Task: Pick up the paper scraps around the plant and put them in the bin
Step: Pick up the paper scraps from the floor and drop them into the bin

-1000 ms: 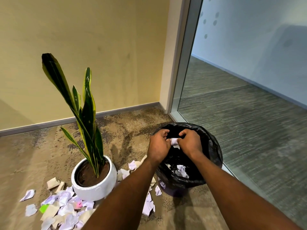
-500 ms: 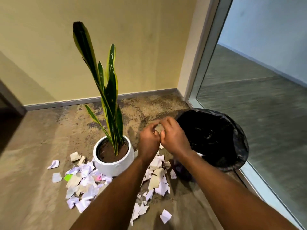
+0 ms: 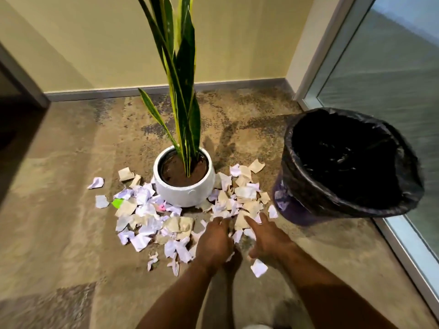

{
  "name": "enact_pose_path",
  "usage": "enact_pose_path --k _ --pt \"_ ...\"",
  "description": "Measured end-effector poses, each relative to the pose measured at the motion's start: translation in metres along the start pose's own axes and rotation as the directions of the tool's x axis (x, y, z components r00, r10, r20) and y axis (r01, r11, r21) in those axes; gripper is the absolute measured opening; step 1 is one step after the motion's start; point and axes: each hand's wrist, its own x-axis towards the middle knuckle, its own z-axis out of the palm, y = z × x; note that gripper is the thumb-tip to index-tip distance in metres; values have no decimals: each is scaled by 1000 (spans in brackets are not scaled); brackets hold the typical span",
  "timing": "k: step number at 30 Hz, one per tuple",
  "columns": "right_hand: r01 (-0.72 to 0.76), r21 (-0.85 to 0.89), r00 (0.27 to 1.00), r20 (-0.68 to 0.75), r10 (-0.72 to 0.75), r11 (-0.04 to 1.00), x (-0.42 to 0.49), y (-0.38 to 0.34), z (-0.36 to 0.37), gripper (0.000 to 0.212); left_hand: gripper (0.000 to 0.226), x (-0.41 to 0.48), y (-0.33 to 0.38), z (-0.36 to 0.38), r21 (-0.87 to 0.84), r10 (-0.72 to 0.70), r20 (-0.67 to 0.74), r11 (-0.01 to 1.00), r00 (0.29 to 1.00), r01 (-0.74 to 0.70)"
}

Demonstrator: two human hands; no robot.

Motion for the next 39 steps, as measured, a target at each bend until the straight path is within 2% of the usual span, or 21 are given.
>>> enact_pose_path --k 3,7,9,11,13,15,19,22,25,29,31,34,39 --pt "-22 -64 1000 19 23 998 5 4 17 130 73 -3 -5 20 41 -39 110 999 993 35" --pt "-38 -120 999 13 40 992 13 8 37 141 100 -2 -7 37 185 -95 288 982 953 42" --pt "-49 -127 998 28 53 991 16 9 46 142 93 -2 -8 43 225 -85 320 974 944 12" --pt "-60 -118 997 43 65 991 19 9 52 139 76 -1 -8 49 229 -75 305 973 950 3" --pt "-54 -121 998 8 55 991 22 11 54 130 67 0 -9 51 232 -74 288 973 955 5" --pt "-24 -91 999 -33 21 996 25 16 53 113 64 2 -10 51 237 -67 271 972 960 1" --pt "64 -30 992 -110 -67 997 30 23 47 73 70 8 -9 49 230 -42 273 973 961 -23" --pt "111 -34 973 -198 -116 993 37 23 45 53 77 13 -7 47 216 -28 255 976 967 -29" --pt "141 -29 960 -240 -143 990 43 23 43 54 83 17 -6 45 242 2 262 968 965 -67" --pt "164 -30 959 -229 -166 986 48 23 46 84 71 20 -5 44 268 15 273 959 962 -91" --pt "164 -66 966 -193 -174 984 51 21 49 91 64 21 -4 45 280 24 283 954 959 -107" --pt "152 -97 972 -167 -167 984 55 20 50 74 58 21 -4 43 304 30 308 944 951 -128" --pt "180 -58 951 -244 -189 982 56 21 47 35 45 16 -8 36 323 57 331 931 942 -170"
